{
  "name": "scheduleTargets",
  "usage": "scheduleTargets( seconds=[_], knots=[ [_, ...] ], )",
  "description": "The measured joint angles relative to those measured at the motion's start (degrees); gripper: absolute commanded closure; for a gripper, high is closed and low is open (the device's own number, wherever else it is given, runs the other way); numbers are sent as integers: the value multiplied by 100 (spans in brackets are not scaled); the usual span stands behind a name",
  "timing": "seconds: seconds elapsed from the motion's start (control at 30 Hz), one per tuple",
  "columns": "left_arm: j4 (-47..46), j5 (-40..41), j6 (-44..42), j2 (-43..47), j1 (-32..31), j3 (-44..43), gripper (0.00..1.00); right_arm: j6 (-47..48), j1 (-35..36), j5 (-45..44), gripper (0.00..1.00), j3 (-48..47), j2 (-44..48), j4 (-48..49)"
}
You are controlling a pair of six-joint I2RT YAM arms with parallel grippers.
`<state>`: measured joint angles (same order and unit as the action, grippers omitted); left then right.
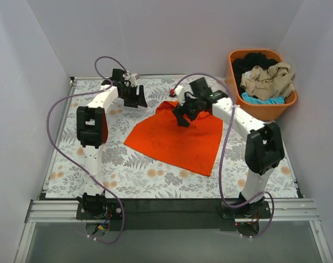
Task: Fold and stack the t-shirts
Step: Flatten the tshirt out
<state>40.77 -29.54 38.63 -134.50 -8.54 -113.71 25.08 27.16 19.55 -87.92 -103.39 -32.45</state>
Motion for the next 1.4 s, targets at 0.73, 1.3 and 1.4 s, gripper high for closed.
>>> scheduleTargets(
  seconds=[0.73, 1.3, 1.4],
  knots=[
    [-11, -798, 79, 96, 507, -625, 31, 730, 1670, -1309, 99, 2199, -52, 470],
    [-667, -2422, -227, -610, -743, 92, 28, 1143, 927, -1532, 99, 3307, 909, 210],
    [-785, -2699, -177, -487, -680, 411, 31, 1189, 811, -1513, 99, 3307, 914, 149]
  ],
)
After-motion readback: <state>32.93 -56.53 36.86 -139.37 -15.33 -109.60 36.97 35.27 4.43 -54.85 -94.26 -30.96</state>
